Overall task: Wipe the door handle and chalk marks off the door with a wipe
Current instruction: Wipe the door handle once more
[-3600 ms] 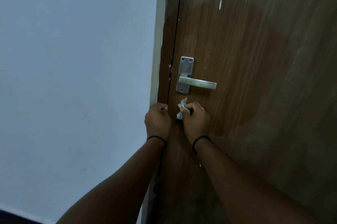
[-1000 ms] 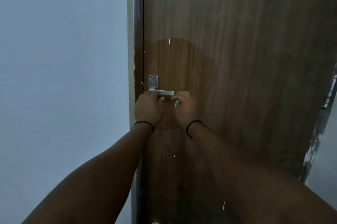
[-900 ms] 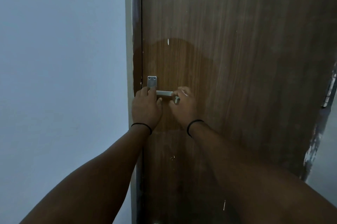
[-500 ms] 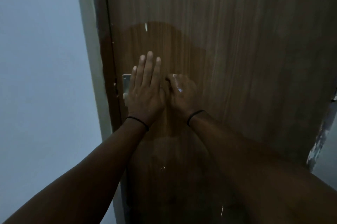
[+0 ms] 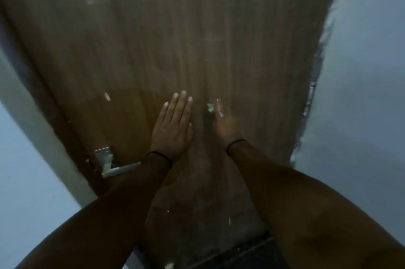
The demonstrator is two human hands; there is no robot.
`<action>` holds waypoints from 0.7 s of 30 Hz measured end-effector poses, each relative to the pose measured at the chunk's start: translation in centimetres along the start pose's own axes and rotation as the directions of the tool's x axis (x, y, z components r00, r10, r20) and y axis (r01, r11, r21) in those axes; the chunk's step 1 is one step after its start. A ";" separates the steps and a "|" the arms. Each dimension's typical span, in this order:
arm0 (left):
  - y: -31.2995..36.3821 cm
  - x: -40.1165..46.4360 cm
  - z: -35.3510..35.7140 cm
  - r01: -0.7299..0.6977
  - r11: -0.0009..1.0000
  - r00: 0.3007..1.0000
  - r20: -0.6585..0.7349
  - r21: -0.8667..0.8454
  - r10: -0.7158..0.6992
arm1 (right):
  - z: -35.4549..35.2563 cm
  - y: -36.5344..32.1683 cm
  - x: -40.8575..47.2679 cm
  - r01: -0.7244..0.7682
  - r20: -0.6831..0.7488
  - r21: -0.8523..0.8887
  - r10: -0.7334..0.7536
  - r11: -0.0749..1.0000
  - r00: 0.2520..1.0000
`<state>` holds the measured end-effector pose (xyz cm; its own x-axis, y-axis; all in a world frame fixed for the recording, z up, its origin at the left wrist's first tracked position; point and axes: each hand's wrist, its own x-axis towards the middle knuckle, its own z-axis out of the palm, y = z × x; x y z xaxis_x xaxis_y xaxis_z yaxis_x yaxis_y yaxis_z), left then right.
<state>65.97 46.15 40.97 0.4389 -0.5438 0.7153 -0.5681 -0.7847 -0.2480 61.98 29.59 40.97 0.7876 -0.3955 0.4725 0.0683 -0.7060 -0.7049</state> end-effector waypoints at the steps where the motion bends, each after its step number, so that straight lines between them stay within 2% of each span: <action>1: 1.3 0.6 0.3 -0.018 0.999 1.000 0.020 -0.031 0.018 | -1.4 1.3 -0.3 -0.079 0.030 -0.021 0.080 0.997 0.996; 4: 5.3 1.8 1.9 -0.093 0.991 0.992 0.074 -0.097 0.100 | -4.9 5.7 -2.6 -0.054 -0.006 -0.334 0.055 0.941 0.998; 7: 10.0 2.1 3.8 -0.173 0.975 0.974 0.121 -0.141 0.190 | -7.7 10.2 -5.6 -0.103 -0.085 -0.478 0.071 0.873 0.994; 10: 15.8 2.1 5.4 -0.267 0.942 0.939 0.164 -0.202 0.301 | -10.3 14.1 -9.1 -0.174 -0.179 -0.470 0.099 0.866 0.979; 15: 26.1 0.9 7.8 -0.425 0.823 0.860 0.117 -0.376 0.497 | -14.5 20.0 -14.7 -0.320 -0.288 -0.435 0.207 0.841 0.935; 19: 34.0 -2.3 10.1 -0.497 0.694 0.755 0.136 -0.521 0.642 | -16.1 25.3 -20.8 -0.493 -0.373 -0.382 0.358 0.781 0.856; 21: 36.9 -4.6 11.3 -0.506 0.634 0.697 0.156 -0.585 0.700 | -16.0 27.5 -24.4 -0.565 -0.368 -0.362 0.443 0.742 0.818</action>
<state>50.83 16.30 21.16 0.0169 -0.9748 0.2225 -0.9894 -0.0484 -0.1372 34.80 10.47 18.53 0.4491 -0.8523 0.2683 -0.6159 -0.5128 -0.5981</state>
